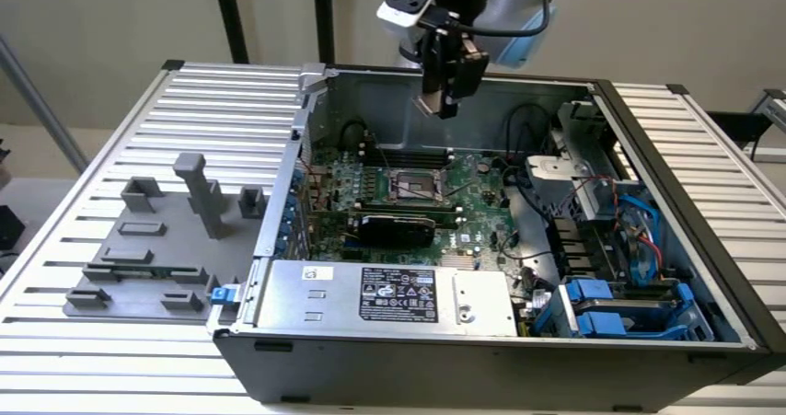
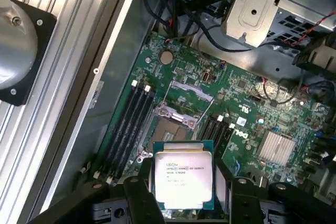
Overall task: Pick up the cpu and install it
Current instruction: 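Place the cpu into insertion slot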
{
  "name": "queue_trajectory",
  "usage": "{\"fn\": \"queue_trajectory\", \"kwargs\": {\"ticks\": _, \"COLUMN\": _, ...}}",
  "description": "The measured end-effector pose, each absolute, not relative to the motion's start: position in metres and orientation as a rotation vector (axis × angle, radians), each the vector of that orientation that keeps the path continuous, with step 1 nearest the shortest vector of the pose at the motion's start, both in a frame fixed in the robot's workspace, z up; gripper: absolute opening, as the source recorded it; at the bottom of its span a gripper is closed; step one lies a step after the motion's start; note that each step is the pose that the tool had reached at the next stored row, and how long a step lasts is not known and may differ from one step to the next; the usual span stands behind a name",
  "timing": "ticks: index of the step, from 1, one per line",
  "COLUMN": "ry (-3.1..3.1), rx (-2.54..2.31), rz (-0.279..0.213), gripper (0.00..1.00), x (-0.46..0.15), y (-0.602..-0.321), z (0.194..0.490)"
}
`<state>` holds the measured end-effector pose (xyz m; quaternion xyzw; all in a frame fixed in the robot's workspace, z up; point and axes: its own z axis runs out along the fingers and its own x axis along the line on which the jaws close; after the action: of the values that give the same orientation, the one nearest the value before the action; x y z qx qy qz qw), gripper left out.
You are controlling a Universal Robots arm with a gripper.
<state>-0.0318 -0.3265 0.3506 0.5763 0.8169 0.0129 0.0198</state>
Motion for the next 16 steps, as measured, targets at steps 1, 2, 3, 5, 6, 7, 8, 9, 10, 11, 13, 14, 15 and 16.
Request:
{"fn": "queue_trajectory", "kwargs": {"ticks": 1, "ry": 2.518, "rx": 1.811, "rz": 0.040, "gripper": 0.55, "x": -0.032, "y": -0.326, "z": 0.349}}
{"fn": "queue_trajectory", "kwargs": {"ticks": 2, "ry": 2.501, "rx": 1.833, "rz": 0.039, "gripper": 0.55, "x": -0.032, "y": -0.326, "z": 0.348}}
{"fn": "queue_trajectory", "kwargs": {"ticks": 3, "ry": 2.484, "rx": 1.856, "rz": 0.038, "gripper": 0.55, "x": -0.032, "y": -0.326, "z": 0.346}}
{"fn": "queue_trajectory", "kwargs": {"ticks": 5, "ry": 2.450, "rx": 1.900, "rz": 0.037, "gripper": 0.55, "x": -0.032, "y": -0.326, "z": 0.343}}
{"fn": "queue_trajectory", "kwargs": {"ticks": 6, "ry": 2.432, "rx": 1.923, "rz": 0.037, "gripper": 0.55, "x": -0.032, "y": -0.326, "z": 0.341}}
{"fn": "queue_trajectory", "kwargs": {"ticks": 7, "ry": 2.414, "rx": 1.945, "rz": 0.036, "gripper": 0.55, "x": -0.032, "y": -0.326, "z": 0.340}}
{"fn": "queue_trajectory", "kwargs": {"ticks": 8, "ry": 2.396, "rx": 1.967, "rz": 0.036, "gripper": 0.55, "x": -0.032, "y": -0.326, "z": 0.338}}
{"fn": "queue_trajectory", "kwargs": {"ticks": 9, "ry": 2.378, "rx": 1.989, "rz": 0.035, "gripper": 0.55, "x": -0.032, "y": -0.326, "z": 0.337}}
{"fn": "queue_trajectory", "kwargs": {"ticks": 10, "ry": 2.360, "rx": 2.010, "rz": 0.034, "gripper": 0.55, "x": -0.032, "y": -0.326, "z": 0.335}}
{"fn": "queue_trajectory", "kwargs": {"ticks": 11, "ry": 2.341, "rx": 2.031, "rz": 0.034, "gripper": 0.55, "x": -0.032, "y": -0.326, "z": 0.334}}
{"fn": "queue_trajectory", "kwargs": {"ticks": 13, "ry": 2.306, "rx": 2.070, "rz": 0.032, "gripper": 0.55, "x": -0.032, "y": -0.326, "z": 0.331}}
{"fn": "queue_trajectory", "kwargs": {"ticks": 14, "ry": 2.292, "rx": 2.084, "rz": 0.031, "gripper": 0.55, "x": -0.032, "y": -0.326, "z": 0.329}}
{"fn": "queue_trajectory", "kwargs": {"ticks": 15, "ry": 2.280, "rx": 2.096, "rz": 0.028, "gripper": 0.55, "x": -0.032, "y": -0.326, "z": 0.328}}
{"fn": "queue_trajectory", "kwargs": {"ticks": 16, "ry": 2.271, "rx": 2.104, "rz": 0.026, "gripper": 0.55, "x": -0.033, "y": -0.326, "z": 0.326}}
